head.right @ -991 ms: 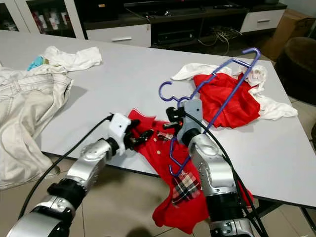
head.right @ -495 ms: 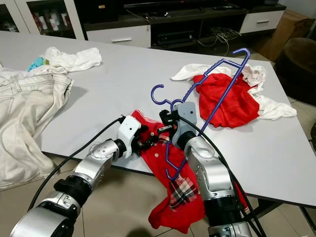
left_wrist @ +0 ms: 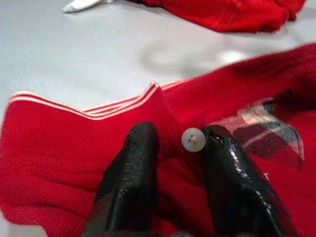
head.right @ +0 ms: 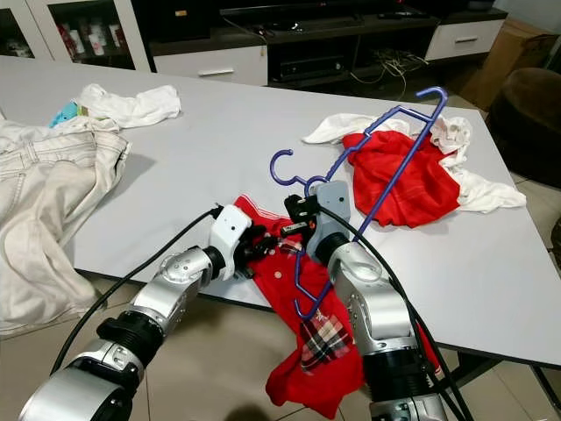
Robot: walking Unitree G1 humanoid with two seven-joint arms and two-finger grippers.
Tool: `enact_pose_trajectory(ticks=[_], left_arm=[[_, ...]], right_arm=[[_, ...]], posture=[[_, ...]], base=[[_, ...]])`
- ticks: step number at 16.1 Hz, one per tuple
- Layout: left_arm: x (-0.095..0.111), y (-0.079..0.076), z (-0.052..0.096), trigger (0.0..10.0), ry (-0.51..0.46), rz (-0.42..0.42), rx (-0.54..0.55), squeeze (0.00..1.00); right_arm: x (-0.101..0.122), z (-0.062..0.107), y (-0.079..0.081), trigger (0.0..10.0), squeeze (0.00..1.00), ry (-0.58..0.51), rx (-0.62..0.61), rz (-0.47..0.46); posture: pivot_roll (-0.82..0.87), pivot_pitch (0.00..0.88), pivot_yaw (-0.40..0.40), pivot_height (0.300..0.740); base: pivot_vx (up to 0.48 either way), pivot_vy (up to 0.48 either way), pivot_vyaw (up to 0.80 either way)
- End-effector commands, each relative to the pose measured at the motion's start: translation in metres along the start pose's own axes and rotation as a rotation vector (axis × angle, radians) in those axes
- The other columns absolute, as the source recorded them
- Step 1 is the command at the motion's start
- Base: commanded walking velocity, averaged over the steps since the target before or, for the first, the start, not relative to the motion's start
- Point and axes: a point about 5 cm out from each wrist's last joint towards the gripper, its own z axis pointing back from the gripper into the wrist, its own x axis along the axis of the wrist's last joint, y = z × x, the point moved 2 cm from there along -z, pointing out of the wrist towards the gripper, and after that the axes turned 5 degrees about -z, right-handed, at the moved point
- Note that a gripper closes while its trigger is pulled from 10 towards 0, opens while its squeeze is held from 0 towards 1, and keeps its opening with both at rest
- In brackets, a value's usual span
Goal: Hang hanger
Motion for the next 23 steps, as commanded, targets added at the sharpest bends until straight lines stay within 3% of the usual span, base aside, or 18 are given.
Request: enact_pose_trajectory(ticks=[1,13,17,18,20,23], left_arm=[[0.01,0.009,0.0,0.0,-0.051,0.023,0.049,0.0],[0.012,0.024,0.01,0.0,-0.138,0.165,0.152,0.0],[0.003,0.02,0.011,0.0,-0.063,0.091,0.109,0.0],[0.002,0.015,0.011,10.0,-0.057,0.023,0.069,1.0],[0.009,0.012,0.013,10.0,-0.107,0.003,0.029,1.0],[0.014,0.016,0.017,10.0,-0.149,0.044,0.027,1.0]], right_arm=[[-0.001,0.001,-0.006,10.0,0.0,0.018,-0.026,0.007],[0.001,0.003,-0.017,10.0,0.0,0.01,-0.072,-0.02],[0.002,0.003,-0.017,10.0,0.0,0.007,-0.074,-0.022],[0.001,0.003,-0.016,10.0,0.0,0.008,-0.075,-0.023],[0.0,0.004,-0.016,10.0,0.0,0.01,-0.076,-0.024],[-0.002,0.004,-0.015,10.0,0.0,0.012,-0.075,-0.026]], posture=[[-0.08,0.0,0.015,0.74],[-0.07,0.0,0.004,0.74],[-0.07,0.0,0.006,0.74],[-0.08,0.0,0.008,0.74],[-0.08,0.0,0.009,0.74],[-0.07,0.0,0.01,0.74]], base=[[0.0,0.0,0.0],[0.0,0.0,0.0],[0.0,0.0,0.0],[0.0,0.0,0.0],[0.0,0.0,0.0],[0.0,0.0,0.0]])
